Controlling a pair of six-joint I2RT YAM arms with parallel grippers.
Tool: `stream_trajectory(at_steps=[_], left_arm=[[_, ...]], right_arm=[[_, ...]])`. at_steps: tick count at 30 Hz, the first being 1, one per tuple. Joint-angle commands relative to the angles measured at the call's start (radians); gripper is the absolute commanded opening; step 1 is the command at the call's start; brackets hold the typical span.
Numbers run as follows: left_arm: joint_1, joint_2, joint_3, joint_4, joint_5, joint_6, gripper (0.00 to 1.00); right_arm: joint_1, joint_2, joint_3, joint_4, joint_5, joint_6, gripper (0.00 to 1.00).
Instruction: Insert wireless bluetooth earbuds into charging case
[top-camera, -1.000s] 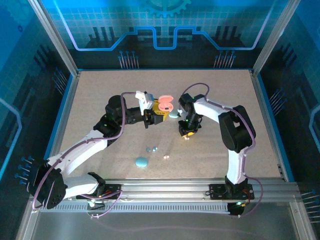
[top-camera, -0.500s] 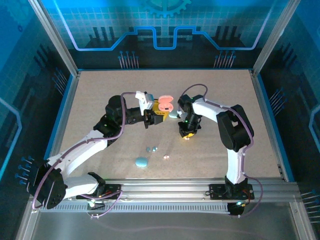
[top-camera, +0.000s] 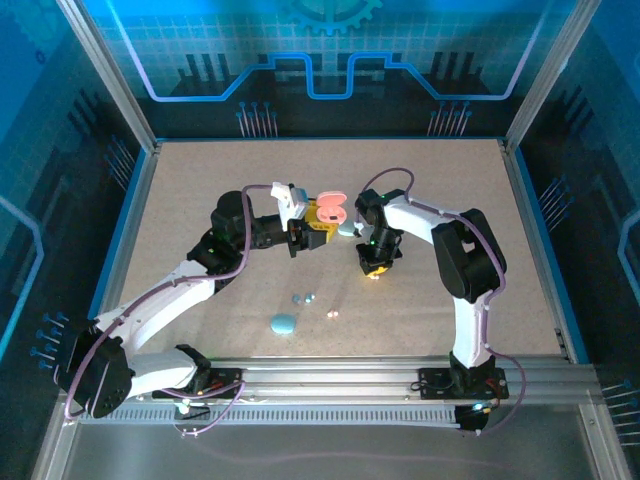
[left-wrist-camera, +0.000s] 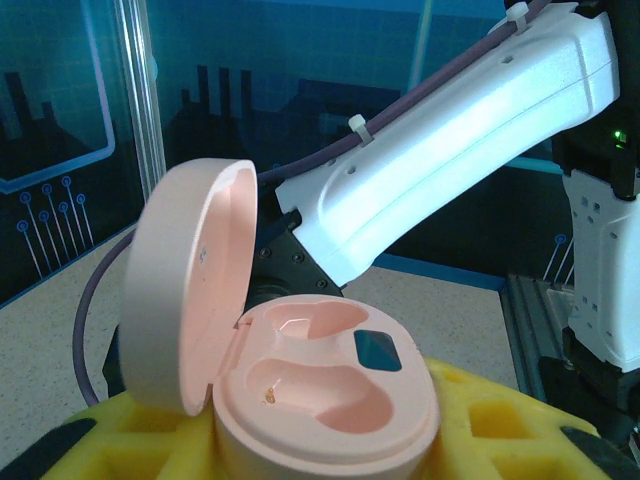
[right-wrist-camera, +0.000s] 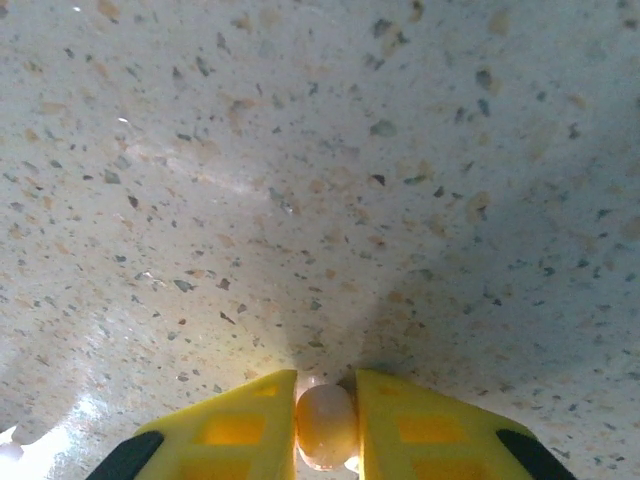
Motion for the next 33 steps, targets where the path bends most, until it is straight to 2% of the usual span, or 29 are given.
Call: stream_trajectory(at_steps=[1,5,11,17,23,33], left_arm=[[0.007,-0.012,-0.012,0.012,-0.009,0.005,0.33],[0.008,-0.015,-0.017,0.004,-0.036,0.018,0.33],[0.023,-0.022,-0.03,0.012,-0.088,0.026,0.32],[0.052,-0.024,-0.053,0.027,-0.101,0.018,0.32],[0.061,-0.016,-0.068,0.029,-0.134,0.029,0.32],[0.059,0.03,-0.067,0.047,-0.107,0.038,0.32]], right_arm=[[-0.003,-0.058,0.001,0.013,-0.103,0.005,0.21],[-0.058,-0.17,-0.036,0.091,-0.275,0.033,0.21],[-0.187,-0.313,-0.157,0.342,-0.715,0.163,0.21],[-0.238,-0.368,-0.183,0.485,-0.984,0.252,0.21],[-0.239,-0.409,-0.152,0.513,-1.082,0.293,0.21],[-0.231,-0.498,-0.096,0.493,-1.072,0.327,0.21]])
